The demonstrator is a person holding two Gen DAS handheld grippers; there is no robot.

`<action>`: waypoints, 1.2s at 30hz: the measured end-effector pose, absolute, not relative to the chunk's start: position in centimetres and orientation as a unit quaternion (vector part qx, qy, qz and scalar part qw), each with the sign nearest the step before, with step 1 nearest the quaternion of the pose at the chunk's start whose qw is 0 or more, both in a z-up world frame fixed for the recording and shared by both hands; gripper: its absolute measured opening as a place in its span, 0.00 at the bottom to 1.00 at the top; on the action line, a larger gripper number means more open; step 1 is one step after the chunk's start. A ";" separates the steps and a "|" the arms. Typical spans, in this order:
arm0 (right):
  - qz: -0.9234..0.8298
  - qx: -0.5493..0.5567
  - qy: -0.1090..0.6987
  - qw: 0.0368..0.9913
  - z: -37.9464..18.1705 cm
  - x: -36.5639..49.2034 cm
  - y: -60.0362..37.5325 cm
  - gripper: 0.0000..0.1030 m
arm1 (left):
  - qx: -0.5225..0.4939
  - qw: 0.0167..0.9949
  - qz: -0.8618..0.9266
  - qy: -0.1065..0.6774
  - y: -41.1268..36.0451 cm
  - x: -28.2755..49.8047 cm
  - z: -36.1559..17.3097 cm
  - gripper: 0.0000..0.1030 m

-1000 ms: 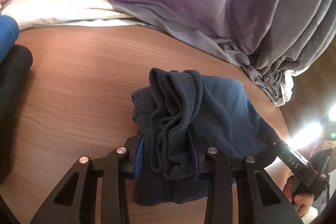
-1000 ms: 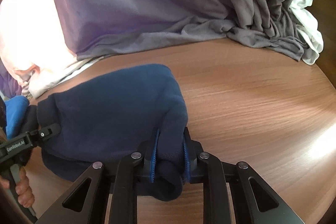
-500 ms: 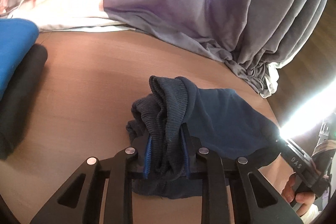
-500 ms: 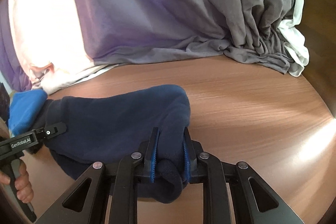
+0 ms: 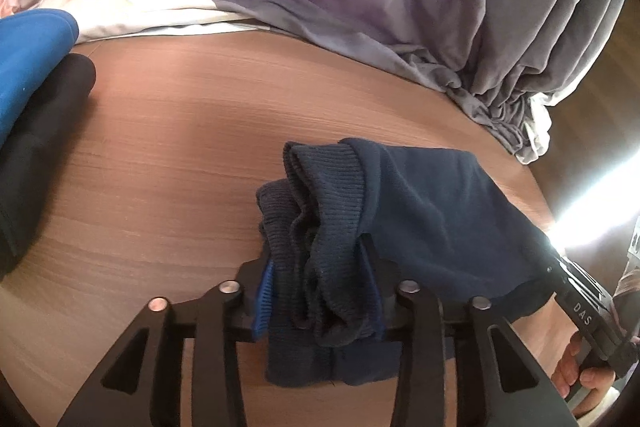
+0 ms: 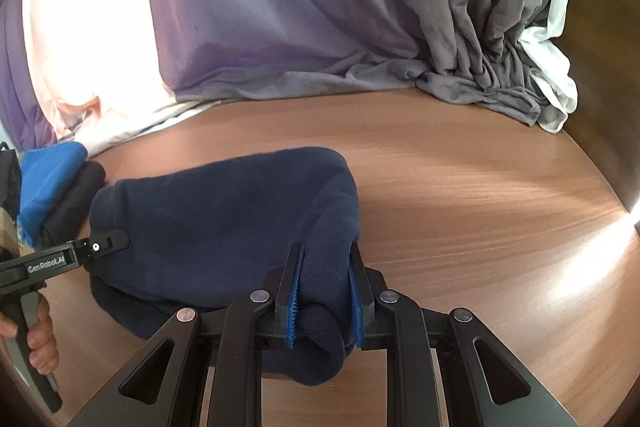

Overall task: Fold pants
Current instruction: 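Lift the folded sweatpants with both tools and carry them onto the blue clothes stack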

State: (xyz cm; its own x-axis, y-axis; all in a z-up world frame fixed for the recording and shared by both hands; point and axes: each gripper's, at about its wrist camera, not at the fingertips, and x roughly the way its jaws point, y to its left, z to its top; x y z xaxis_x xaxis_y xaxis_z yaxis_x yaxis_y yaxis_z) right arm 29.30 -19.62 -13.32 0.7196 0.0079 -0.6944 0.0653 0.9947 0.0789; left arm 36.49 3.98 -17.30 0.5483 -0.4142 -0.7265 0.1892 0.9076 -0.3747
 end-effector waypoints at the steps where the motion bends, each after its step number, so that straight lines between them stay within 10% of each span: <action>1: -0.016 0.047 0.377 0.925 -13.5 29.3 -19.6 0.20 | -0.121 0.872 -0.168 0.444 3.9 36.7 -17.4 0.48; 11: -0.015 0.044 0.398 0.916 -15.4 29.7 -20.0 0.20 | -0.145 0.861 -0.179 0.453 3.8 37.9 -19.1 0.52; 21: -0.015 0.037 0.400 0.916 -16.0 30.0 -20.4 0.20 | -0.185 0.851 -0.198 0.451 3.4 37.9 -18.9 0.31; 36: 0.019 0.033 0.330 0.943 -11.0 28.4 -20.3 0.20 | -0.154 0.892 -0.186 0.382 3.7 33.9 -12.4 0.29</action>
